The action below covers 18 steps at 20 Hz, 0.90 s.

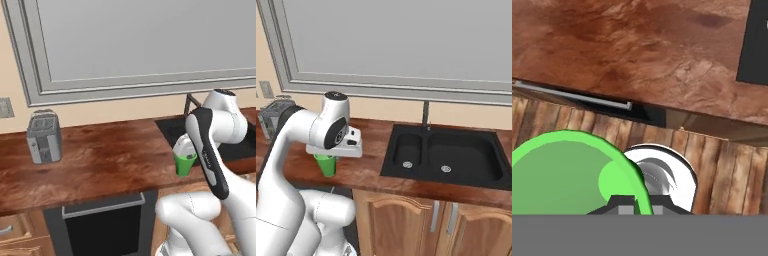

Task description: Pick the cup and bowl from the counter and place them on the counter next to the sink.

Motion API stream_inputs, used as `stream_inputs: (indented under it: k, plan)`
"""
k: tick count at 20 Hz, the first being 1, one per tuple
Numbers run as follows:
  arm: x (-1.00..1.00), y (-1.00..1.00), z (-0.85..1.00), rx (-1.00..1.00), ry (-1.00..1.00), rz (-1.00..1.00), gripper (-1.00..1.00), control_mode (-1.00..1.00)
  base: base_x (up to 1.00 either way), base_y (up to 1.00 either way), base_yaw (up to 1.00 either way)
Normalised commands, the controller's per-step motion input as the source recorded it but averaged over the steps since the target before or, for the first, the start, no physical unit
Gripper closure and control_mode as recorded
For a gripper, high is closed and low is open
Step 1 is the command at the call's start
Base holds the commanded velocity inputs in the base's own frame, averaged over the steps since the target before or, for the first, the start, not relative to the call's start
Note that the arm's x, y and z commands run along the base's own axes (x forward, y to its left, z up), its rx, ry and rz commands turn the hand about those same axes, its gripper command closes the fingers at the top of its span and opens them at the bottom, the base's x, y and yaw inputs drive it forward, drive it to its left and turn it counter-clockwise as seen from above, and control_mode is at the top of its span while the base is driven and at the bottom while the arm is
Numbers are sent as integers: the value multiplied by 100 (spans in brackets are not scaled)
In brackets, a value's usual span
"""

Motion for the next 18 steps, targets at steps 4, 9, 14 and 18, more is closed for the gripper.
stream_inputs:
  k: [4, 9, 14, 18]
  plan:
    - [0, 0, 0, 0, 0, 0, 100, 100, 45, -31, 19]
    - [0, 0, 0, 0, 0, 0, 100, 100, 69, -38, 0]
    - [0, 0, 0, 0, 0, 0, 100, 100, 77, -23, -9]
    - [0, 0, 0, 0, 0, 0, 100, 100, 2, 0, 0]
